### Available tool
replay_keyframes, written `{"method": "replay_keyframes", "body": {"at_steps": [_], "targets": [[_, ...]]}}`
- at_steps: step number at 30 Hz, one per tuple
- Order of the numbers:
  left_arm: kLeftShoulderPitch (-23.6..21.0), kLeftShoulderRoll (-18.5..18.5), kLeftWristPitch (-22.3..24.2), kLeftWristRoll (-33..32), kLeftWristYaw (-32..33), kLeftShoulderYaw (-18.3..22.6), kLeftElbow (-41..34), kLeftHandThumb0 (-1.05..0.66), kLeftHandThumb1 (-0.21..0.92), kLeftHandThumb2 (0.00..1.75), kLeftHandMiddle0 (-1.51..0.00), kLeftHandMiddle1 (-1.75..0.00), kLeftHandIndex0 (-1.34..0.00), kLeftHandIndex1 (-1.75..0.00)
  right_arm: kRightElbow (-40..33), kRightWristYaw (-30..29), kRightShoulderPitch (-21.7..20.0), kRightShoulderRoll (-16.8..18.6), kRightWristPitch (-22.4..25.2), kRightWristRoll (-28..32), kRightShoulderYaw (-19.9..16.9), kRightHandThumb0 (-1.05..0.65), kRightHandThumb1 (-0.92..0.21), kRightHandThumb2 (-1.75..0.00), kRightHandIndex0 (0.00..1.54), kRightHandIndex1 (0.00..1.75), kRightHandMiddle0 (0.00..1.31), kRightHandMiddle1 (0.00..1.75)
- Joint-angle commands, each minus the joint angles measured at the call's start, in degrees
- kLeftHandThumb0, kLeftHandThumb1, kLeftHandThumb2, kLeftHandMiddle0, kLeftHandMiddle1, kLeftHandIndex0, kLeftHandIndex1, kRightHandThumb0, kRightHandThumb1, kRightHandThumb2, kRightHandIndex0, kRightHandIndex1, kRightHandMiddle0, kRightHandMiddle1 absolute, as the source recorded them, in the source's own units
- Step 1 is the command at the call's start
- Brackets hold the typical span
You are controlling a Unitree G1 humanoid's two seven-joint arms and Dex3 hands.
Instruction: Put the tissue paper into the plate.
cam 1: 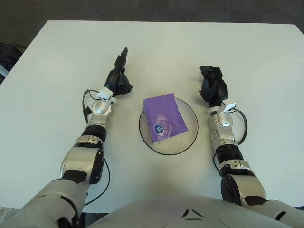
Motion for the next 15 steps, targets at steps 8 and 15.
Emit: {"method": "replay_keyframes", "body": {"at_steps": [8,15], "targets": [[8.58,-1.64,-0.75,2.86,4.47,-0.15,3.04,-1.05,0.92,1.34,-0.01,-0.01,-0.02,-0.01,7.42,0.12,10.41,1.99,4.08,0.88,-0.07,-0.54,-0.91,-0.65,0.36,0.52,0.17,1.09],[11.68,-1.99,-0.48,4.11,7.11,-0.60,1.09,-1.05,0.92,1.35,-0.03,-0.01,-0.03,-0.02,7.43,0.21,10.46,2.00,4.15,0.88,0.01,-0.52,-0.90,-0.66,0.37,0.53,0.18,1.09]]}}
